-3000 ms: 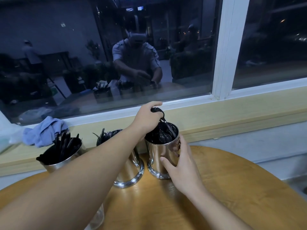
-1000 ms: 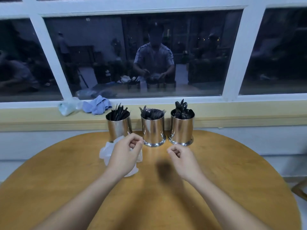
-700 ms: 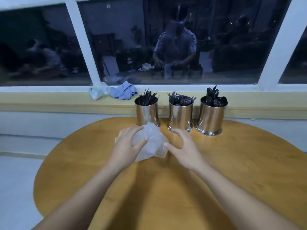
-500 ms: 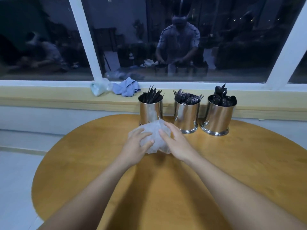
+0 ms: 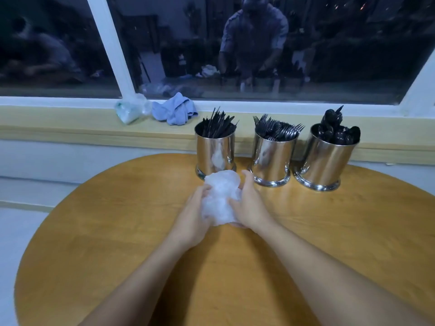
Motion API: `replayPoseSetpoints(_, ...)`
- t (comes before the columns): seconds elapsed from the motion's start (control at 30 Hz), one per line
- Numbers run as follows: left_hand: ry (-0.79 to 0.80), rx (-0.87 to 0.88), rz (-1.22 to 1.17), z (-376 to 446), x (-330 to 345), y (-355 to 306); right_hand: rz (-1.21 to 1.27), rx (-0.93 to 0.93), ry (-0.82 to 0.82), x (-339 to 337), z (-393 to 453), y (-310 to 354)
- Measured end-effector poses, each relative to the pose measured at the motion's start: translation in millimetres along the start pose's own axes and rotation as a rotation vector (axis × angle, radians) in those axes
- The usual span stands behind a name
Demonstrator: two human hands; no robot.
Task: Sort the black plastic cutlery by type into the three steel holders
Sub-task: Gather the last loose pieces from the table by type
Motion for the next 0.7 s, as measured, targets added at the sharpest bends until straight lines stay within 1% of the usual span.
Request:
replayPoseSetpoints(0.03,-0.001,-0.007,-0.094,-2,-2,-4,0.087,0.052,0.026,0,-4,-5)
replayPoseSetpoints(0.1,0.005,-0.049,-0.434,-14,1,-22,0.216,0.139,0.050,-4,-19,-7)
replayPoseSetpoints(0.17,-0.009,-0.091,-0.685,-36,12,-46,0.410,0.199,0.081,-9,-47,-4)
replayPoseSetpoints(0.23,-0.022,-0.151,-0.835,-58,29,-66,0.527,0.213,0.061,-21,-79,2)
replayPoseSetpoints(0.3,-0.015,-0.198,-0.952,-78,52,-84,0.560,0.185,0.032,-31,-111,8)
replayPoseSetpoints(0.37,0.015,-0.197,-1.055,-99,76,-101,0.509,0.124,-0.004,-36,-140,12)
replayPoseSetpoints(0.43,-0.020,-0.192,-1.102,-115,89,-111,0.398,0.053,-0.029,-39,-168,13)
replayPoseSetpoints(0.53,-0.057,-0.270,-1.147,-134,95,-118,0.196,-0.150,-0.029,-52,-215,10)
replayPoseSetpoints(0.57,-0.049,-0.285,-1.155,-140,96,-120,0.082,-0.219,-0.077,-58,-232,5)
replayPoseSetpoints(0.63,-0.035,-0.284,-1.125,-150,100,-127,-0.158,-0.308,-0.257,-74,-265,-1)
replayPoseSetpoints(0.7,0.021,-0.287,-1.045,-164,110,-136,-0.292,-0.344,-0.370,-86,-287,-6)
Point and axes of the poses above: each hand's wrist, its own z-axis towards the middle knuckle, its own x-axis out of the palm, y = z × x, the point moved 6 cm from there along z, towards the middle knuckle, and after that the axes turned 15 degrees about -z, right-handed, at the moved point
